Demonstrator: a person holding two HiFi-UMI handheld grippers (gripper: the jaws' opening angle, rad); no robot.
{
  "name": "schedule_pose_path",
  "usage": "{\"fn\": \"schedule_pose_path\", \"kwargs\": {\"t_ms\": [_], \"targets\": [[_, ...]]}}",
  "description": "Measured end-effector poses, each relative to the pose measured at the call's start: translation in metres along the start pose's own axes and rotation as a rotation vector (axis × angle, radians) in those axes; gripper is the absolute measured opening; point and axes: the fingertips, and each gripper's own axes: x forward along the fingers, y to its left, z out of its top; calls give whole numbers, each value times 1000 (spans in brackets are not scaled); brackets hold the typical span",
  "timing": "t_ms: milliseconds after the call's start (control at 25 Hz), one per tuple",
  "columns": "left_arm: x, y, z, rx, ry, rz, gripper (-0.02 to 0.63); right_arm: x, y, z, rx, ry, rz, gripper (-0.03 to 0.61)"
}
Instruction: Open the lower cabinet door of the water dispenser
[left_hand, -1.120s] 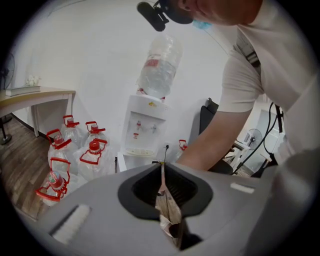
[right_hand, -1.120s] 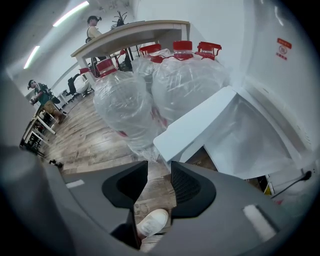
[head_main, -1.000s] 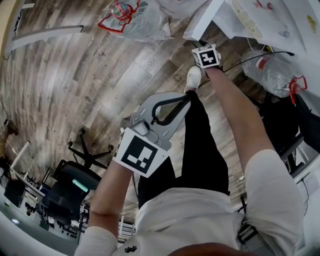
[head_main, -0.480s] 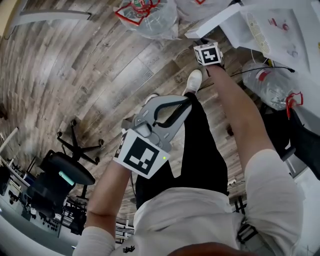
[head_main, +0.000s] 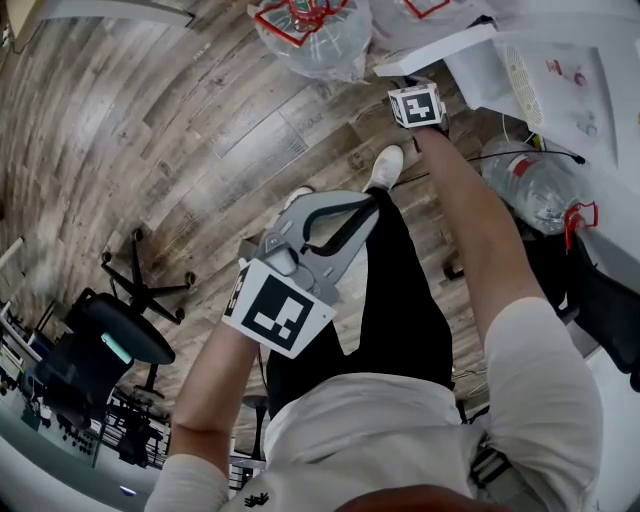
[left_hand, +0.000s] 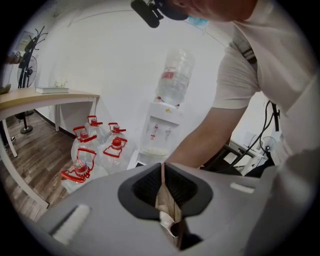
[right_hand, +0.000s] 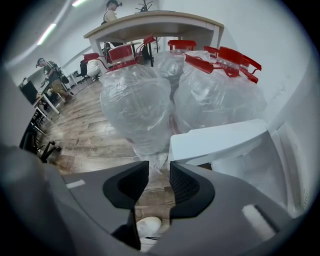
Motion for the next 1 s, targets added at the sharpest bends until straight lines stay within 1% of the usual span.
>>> {"fn": "schedule_pose_path", "kwargs": {"t_ms": [160,280,440,480,640,800,1000], "targets": [[-9,-2,-2,2,-1,3,60,-6,1,0,1,-3,-10,130],[-13,-6,3,26,-30,-1,60,-16,6,4,10,-24,-15,130],[-24,-18,8,41,-19,-23,60,-40,20,2,9,-41,-5,129],[-28,-23,12,53,-21,-32,60,-47,25,2,10,-51,4,113],[-45,-43,26,96,-36,-75,60,-91,45,-2,18,-88,19,84],[-64,-60,38,144,-70,-117,60,-143,66,-11,76,-138,26,54],[-92,-76,57,138,-97,-164,60,-212,90,-22,160,-205,20,27]]}}
